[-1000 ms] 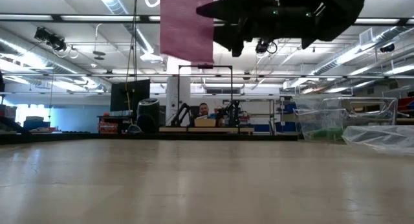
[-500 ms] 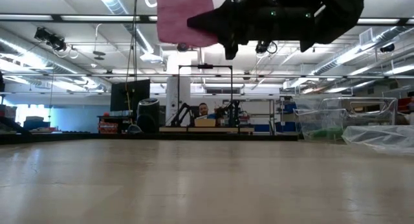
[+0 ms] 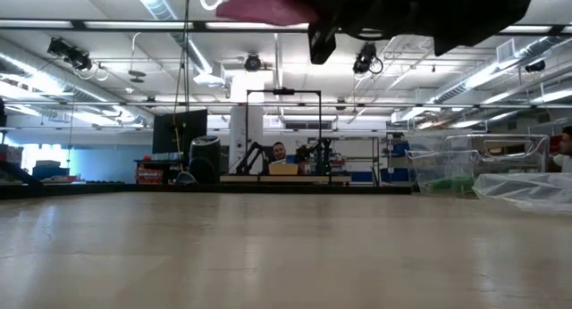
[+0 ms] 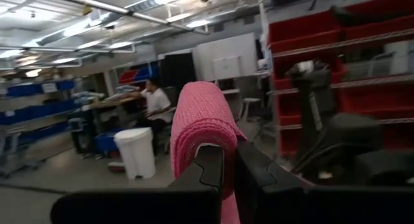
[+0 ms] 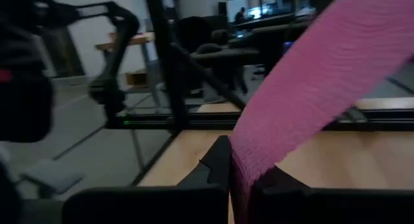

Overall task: Roll bandage
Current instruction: Roll the pink bandage

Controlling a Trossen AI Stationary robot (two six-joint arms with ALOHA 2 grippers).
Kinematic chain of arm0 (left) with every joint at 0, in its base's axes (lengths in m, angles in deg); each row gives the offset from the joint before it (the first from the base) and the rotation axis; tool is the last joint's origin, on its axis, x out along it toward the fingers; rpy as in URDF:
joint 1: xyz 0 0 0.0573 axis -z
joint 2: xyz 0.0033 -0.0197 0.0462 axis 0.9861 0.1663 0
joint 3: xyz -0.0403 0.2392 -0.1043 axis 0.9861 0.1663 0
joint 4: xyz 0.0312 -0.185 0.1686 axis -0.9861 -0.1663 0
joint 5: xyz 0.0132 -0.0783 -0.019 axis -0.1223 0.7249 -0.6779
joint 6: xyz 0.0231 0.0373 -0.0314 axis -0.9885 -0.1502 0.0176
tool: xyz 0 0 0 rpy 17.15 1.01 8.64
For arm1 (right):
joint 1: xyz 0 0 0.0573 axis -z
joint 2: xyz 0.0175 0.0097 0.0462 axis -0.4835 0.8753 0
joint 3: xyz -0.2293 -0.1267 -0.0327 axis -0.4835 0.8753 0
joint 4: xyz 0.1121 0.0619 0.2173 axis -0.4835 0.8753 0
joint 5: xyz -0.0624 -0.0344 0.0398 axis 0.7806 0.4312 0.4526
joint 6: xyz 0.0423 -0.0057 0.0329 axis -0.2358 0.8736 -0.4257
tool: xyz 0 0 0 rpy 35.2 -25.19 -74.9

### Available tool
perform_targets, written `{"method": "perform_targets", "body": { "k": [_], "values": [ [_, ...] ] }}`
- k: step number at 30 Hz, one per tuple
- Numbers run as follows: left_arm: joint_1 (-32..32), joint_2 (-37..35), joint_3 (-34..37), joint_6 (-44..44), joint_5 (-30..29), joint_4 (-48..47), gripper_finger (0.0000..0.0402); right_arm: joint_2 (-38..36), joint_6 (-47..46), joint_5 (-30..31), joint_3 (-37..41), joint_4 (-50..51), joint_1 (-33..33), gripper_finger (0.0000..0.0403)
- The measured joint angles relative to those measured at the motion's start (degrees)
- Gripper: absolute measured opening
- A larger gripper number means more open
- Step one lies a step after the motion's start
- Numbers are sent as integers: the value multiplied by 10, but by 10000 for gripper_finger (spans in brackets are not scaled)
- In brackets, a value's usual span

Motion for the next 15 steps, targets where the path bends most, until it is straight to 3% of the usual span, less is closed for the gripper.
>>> {"method": "perform_targets", "body": {
  "k": [11,15],
  "values": [
    [-43,-35,133,-15,-4,-2,19,-63,-19,3,-6,5,-24,1],
    [-50,-35,184,6,0,30,19,-91,-15,2,-35,56,-20,1]
  ]
}}
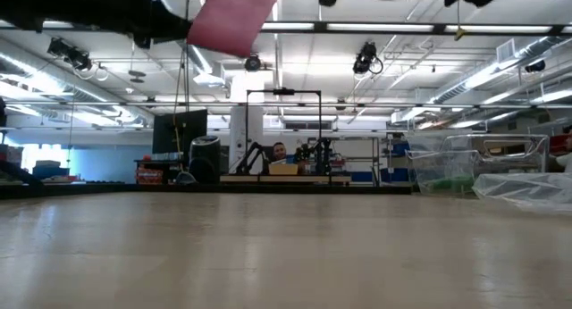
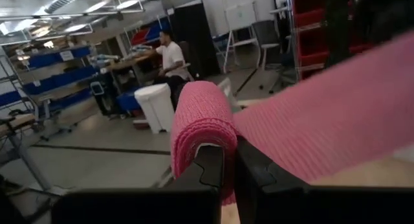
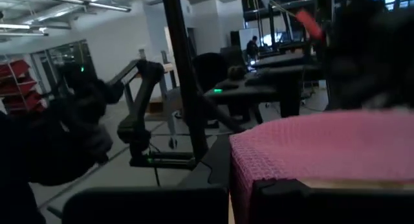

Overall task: Roll bandage
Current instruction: Roll the pink bandage

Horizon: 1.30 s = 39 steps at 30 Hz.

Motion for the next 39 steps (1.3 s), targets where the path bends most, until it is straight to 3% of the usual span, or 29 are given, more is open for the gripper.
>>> {"method": "perform_targets", "body": {
  "k": [6,12,18,30,39],
  "values": [
    [0,17,50,10,11,13,19,-9,22,13,-84,94,19,2],
    [8,50,54,13,46,32,19,-6,57,46,-182,208,47,1],
    [27,73,54,20,68,49,19,-4,76,61,-243,260,87,1],
    [98,118,12,27,88,97,19,-3,43,61,-256,255,173,5],
    [110,191,-43,91,127,101,19,-3,3,56,-256,259,197,56]
  ]
}}
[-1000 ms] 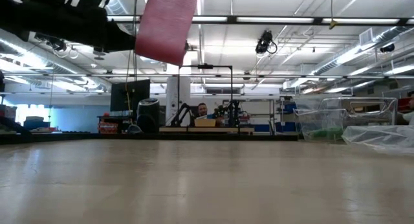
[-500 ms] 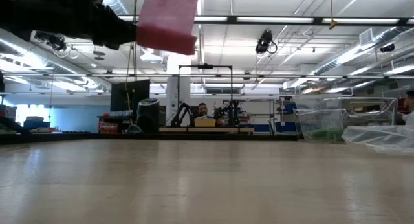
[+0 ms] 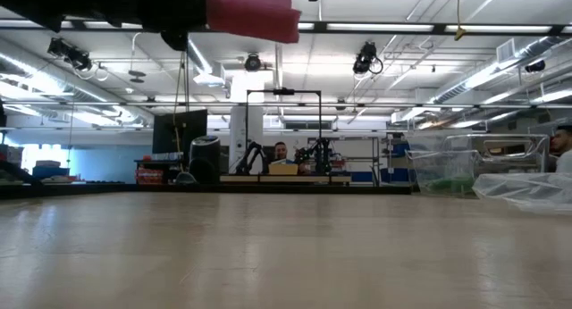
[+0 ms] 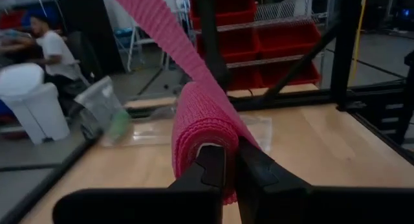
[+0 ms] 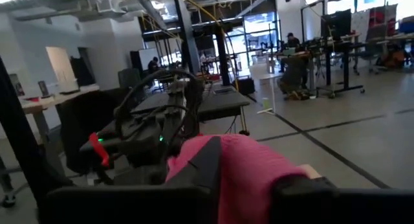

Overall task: Roll bandage
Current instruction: Roll the pink bandage

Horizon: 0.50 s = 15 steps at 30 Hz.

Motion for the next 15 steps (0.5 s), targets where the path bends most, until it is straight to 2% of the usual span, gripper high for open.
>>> {"method": "perform_targets", "body": {
  "k": [7,15],
  "values": [
    [26,57,-32,13,3,14,19,0,-11,12,0,32,0,139],
    [50,61,-54,29,1,13,19,0,-61,16,0,77,1,228]
  ]
}}
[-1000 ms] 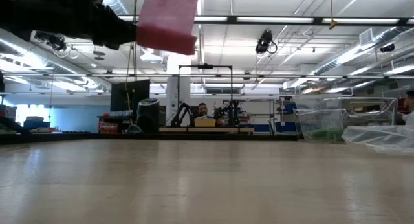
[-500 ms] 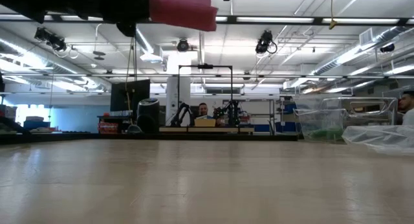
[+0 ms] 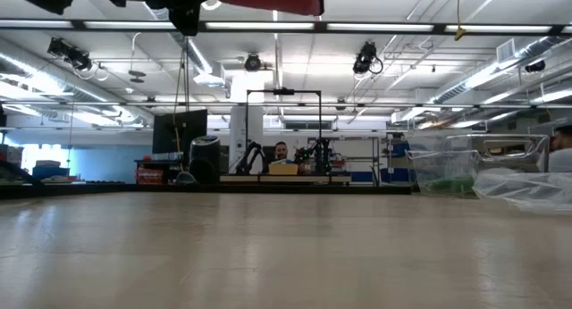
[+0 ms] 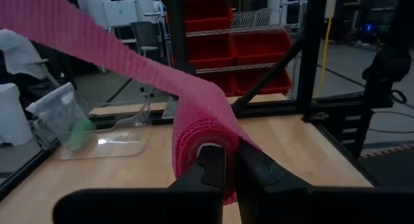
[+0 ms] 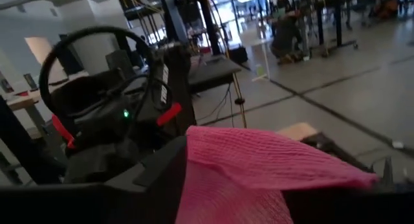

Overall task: Roll bandage
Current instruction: Roll the pink bandage

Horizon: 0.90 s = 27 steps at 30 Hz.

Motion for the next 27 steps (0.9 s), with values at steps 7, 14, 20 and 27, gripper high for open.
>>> {"method": "perform_targets", "body": {
  "k": [7,14,20,27],
  "values": [
    [2,0,-1,23,-5,-27,19,0,-71,-1,0,81,0,257],
    [20,0,-1,43,7,-60,19,0,-114,-19,0,210,1,258],
    [32,4,0,72,27,-59,19,0,-119,-67,0,244,1,259],
    [36,-4,0,95,7,12,19,-27,38,-54,0,291,0,261]
  ]
}}
